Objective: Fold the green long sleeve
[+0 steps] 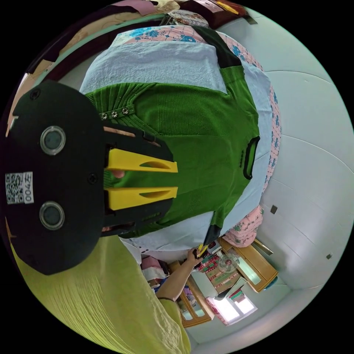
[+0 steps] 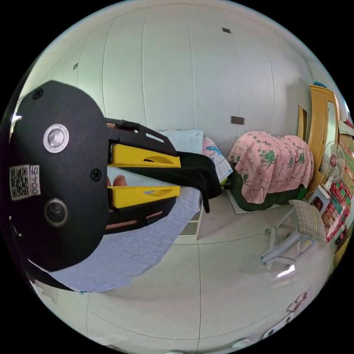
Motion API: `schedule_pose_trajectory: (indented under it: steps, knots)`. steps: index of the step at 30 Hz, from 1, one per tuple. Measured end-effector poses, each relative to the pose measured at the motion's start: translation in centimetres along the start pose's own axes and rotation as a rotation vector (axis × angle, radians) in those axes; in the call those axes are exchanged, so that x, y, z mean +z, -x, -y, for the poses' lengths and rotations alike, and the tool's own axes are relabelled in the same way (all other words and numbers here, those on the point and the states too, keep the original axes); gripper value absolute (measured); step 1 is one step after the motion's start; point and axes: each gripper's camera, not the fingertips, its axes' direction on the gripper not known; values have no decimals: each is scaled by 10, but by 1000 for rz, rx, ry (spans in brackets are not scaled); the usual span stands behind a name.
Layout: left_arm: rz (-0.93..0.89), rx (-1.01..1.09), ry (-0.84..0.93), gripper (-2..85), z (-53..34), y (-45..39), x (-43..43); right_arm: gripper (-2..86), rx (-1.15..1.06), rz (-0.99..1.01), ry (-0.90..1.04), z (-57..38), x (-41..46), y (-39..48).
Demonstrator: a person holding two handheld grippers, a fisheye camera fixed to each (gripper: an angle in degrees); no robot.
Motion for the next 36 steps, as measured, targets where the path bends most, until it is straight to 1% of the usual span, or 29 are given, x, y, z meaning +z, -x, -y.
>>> schedule_pose_trajectory:
  steps: [4, 7, 10, 13, 15, 16, 18, 19, 21, 22, 24, 25, 27, 28, 30, 31, 33, 34, 36]
  knots:
    - [-2, -6, -1, 66, 2, 3, 1, 66, 8, 14, 12, 8, 10, -6]
    - [11, 6, 0, 71, 2, 4, 1, 16, 19, -1, -13, 8, 18, -9]
    - [21, 20, -17, 78, 1, 8, -1, 0, -35, 19, -56, 0, 22, 1]
    - [53, 33, -41, 86, -1, 15, -4, -5, -167, 0, -89, -18, 28, 34]
    - [53, 36, -38, 91, -2, 25, -5, -7, -349, -48, -106, -43, 35, 75]
    - [51, 37, -37, 91, -2, 27, -4, -7, -402, -61, -110, -51, 38, 86]
    - [47, 42, -42, 93, -2, 40, -5, -7, -618, -91, -111, -91, 50, 134]
    - [45, 42, -45, 93, -2, 44, -5, -7, -673, -96, -110, -103, 54, 146]
    - [29, 40, -57, 94, -2, 61, -6, -7, -916, -122, -94, -162, 74, 193]
    - [24, 39, -61, 94, -2, 65, -6, -7, -976, -131, -87, -179, 80, 204]
    - [2, 33, -69, 93, -2, 86, -7, -7, -1199, -164, -33, -255, 110, 241]
    - [-5, 31, -71, 92, -2, 92, -7, -7, -1247, -172, -17, -275, 118, 247]
    - [-28, 21, -85, 91, -2, 113, -9, -6, -1408, -210, 49, -355, 158, 263]
    - [-34, 19, -87, 90, -3, 118, -9, -6, -1444, -221, 63, -375, 170, 264]
    - [-64, 8, -94, 89, -6, 139, -11, -4, -1568, -260, 137, -454, 220, 259]
    - [-69, 5, -95, 89, -7, 145, -11, -3, -1592, -271, 163, -473, 234, 255]
    - [-84, 0, -91, 89, -13, 164, -11, 2, -1669, -331, 261, -544, 294, 229]
    - [-86, 0, -89, 90, -14, 169, -11, 3, -1687, -354, 282, -561, 310, 219]
    - [-88, 1, -80, 91, -20, 186, -13, 9, -1750, -482, 407, -620, 373, 175]
